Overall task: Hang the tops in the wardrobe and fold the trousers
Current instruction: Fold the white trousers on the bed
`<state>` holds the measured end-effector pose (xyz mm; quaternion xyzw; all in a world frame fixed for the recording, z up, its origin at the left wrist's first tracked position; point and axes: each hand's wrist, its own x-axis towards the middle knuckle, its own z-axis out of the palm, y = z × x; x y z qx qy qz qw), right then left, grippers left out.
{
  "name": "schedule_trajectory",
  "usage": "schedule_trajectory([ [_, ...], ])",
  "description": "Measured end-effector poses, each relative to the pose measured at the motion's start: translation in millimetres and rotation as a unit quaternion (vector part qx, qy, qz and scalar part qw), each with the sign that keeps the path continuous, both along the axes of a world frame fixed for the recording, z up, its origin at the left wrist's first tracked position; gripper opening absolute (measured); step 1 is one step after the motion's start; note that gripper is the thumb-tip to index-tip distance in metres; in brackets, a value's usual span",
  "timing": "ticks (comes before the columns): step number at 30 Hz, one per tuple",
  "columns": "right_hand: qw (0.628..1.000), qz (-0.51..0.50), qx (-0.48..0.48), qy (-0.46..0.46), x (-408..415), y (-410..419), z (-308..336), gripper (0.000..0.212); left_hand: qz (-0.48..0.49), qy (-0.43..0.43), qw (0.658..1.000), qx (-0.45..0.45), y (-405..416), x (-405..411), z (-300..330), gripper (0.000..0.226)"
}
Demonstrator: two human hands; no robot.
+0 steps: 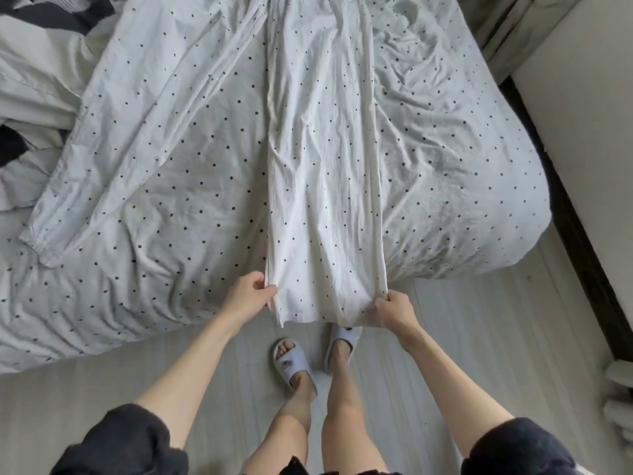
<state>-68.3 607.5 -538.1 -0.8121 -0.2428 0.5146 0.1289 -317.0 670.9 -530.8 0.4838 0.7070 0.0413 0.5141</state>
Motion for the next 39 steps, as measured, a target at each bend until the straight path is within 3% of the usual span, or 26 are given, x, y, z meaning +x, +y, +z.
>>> schedule_trajectory([
  [2,1.0,-0.018,0.011,0.001,2.0,-10.7,-1.0,0.021,0.018,-0.009,1.0,0.019,-4.2,-6.3,0.4,0.027],
  [5,0.999,-0.022,0.002,-0.048,10.4,-17.7,2.2,0.024,0.042,0.015,0.999,0.019,-12.0,-20.5,-2.4,0.018],
  [9,0.996,0.008,-0.045,-0.077,11.1,-12.3,4.5,0.008,0.05,0.007,0.998,-0.044,-22.9,-31.5,-6.7,0.018],
  [13,0.997,0.007,-0.038,-0.073,-8.2,2.8,9.5,0.048,0.048,0.002,0.997,-0.053,-14.1,-50.8,-6.3,0.01],
  [16,0.999,0.032,-0.015,-0.04,-30.5,23.5,17.3,0.037,0.039,-0.006,0.999,-0.029,-0.4,-66.2,1.0,0.01],
  [19,0.998,0.07,0.009,-0.001,-61.4,47.4,18.6,0.043,0.036,0.003,0.999,-0.003,13.1,-82.6,8.5,0.01],
  [24,0.992,0.102,0.044,0.062,-120.1,107.6,16.7,0.032,0.073,0.024,0.996,0.033,46.5,-121.3,16.4,0.012],
  [30,0.98,0.129,0.061,0.14,-189.9,198.0,24.0,0.029,0.101,0.091,0.985,0.106,125.2,-179.4,45.0,0.015],
  [39,0.973,0.113,0.072,0.191,-264.5,307.1,21.7,0.028,0.158,0.173,0.944,0.231,249.5,-236.6,54.2,0.047],
])
